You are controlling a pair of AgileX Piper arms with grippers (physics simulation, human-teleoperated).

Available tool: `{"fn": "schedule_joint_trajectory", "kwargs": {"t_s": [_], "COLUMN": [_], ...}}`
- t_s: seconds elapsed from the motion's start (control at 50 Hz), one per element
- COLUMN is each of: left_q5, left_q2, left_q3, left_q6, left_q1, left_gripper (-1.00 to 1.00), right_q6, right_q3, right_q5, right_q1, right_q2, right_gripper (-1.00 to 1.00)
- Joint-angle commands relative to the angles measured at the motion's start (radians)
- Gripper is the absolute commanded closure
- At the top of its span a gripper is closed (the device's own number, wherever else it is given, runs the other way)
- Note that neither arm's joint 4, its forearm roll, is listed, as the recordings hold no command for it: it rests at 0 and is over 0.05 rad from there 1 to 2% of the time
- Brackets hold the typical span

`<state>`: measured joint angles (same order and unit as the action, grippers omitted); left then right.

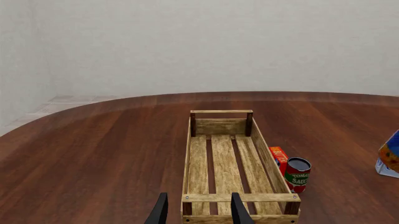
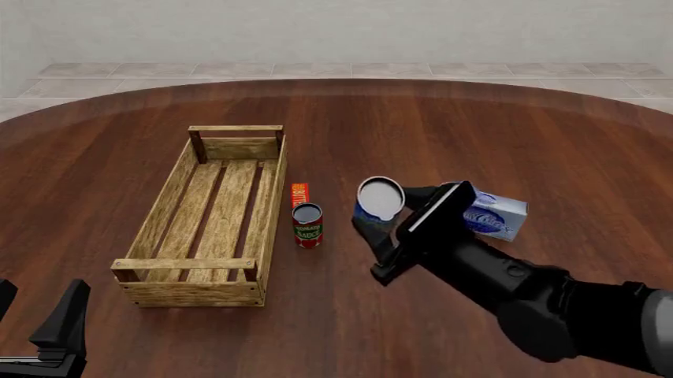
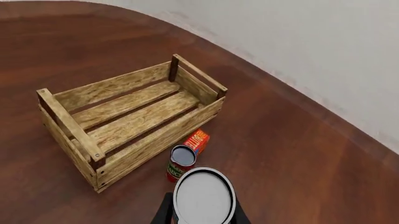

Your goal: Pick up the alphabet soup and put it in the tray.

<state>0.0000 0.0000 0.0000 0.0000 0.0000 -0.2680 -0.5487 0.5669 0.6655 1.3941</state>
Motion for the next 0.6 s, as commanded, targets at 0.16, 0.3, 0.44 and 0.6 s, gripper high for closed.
{"fn": "schedule_joint_trajectory", "kwargs": {"t_s": [0.16,0.3,0.44,0.6], "left_q5": [0.0,0.0,0.0,0.0], "left_q2": [0.0,0.0,0.0,0.0], "left_q3": [0.0,0.0,0.0,0.0], "left_q6": [0.0,0.0,0.0,0.0], "left_q1": [0.0,0.0,0.0,0.0], "left_gripper": [-1.0,-1.0,-1.0,-1.0], "right_q6": [0.016,0.013,0.012,0.017], "right_q3": [-0.155,-0.207,-0.285,-0.389], "right_q5": [-0.069,-0.091,-0.128,-0.176], "right_q1": [0.049,0.056,0.07,0.089], "right_q2": [0.029,0.039,0.064,0.129], "right_gripper": [1.0,1.0,1.0,1.0]}}
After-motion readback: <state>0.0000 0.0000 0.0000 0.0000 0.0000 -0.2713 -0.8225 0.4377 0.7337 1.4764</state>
